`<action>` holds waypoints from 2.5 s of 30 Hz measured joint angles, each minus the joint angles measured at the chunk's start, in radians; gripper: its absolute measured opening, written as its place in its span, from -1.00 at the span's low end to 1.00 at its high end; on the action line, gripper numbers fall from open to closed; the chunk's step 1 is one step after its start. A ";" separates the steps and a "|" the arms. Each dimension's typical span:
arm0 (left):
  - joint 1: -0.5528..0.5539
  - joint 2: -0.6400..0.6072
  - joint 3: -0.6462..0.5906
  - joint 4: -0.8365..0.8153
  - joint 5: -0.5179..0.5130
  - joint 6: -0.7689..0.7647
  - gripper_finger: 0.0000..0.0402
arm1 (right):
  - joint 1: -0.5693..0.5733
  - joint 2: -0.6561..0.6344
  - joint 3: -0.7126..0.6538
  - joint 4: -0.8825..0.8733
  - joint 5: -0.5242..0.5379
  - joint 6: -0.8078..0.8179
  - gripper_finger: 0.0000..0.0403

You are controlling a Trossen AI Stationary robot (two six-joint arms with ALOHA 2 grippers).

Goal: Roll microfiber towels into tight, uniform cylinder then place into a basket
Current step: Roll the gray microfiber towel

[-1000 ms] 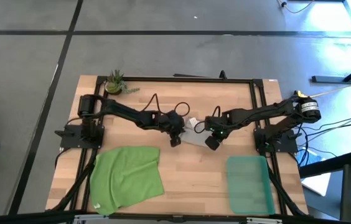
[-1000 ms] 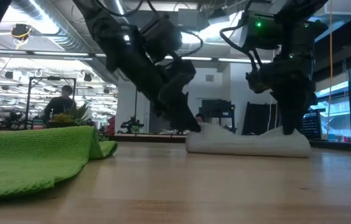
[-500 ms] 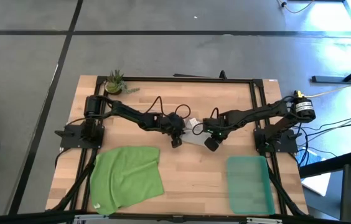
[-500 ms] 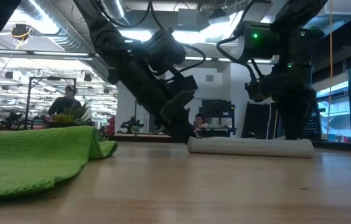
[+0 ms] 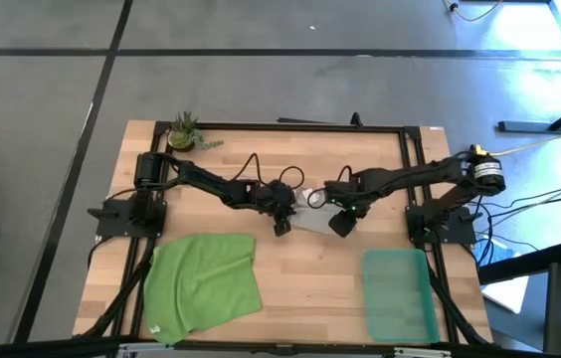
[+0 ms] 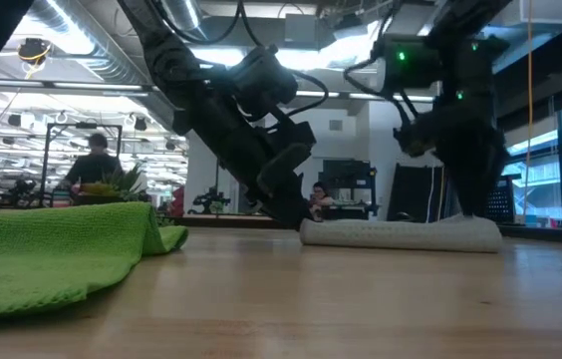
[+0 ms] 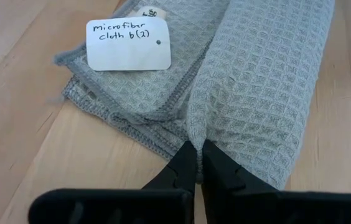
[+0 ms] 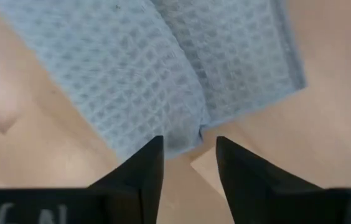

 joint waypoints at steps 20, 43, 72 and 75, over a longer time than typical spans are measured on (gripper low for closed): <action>0.000 0.000 0.000 -0.012 0.004 -0.002 -0.98 | 0.237 -0.077 -0.077 0.299 0.173 -0.474 -0.25; 0.000 0.001 -0.001 -0.008 0.009 -0.027 -0.98 | 0.233 -0.080 -0.382 0.694 0.210 -0.425 -0.36; -0.001 -0.012 -0.003 -0.004 0.023 -0.069 -0.59 | 0.231 -0.078 -0.383 0.688 0.198 -0.402 -0.92; 0.000 -0.045 -0.006 -0.022 0.023 -0.048 -0.61 | 0.227 -0.078 -0.384 0.688 0.186 -0.401 -0.92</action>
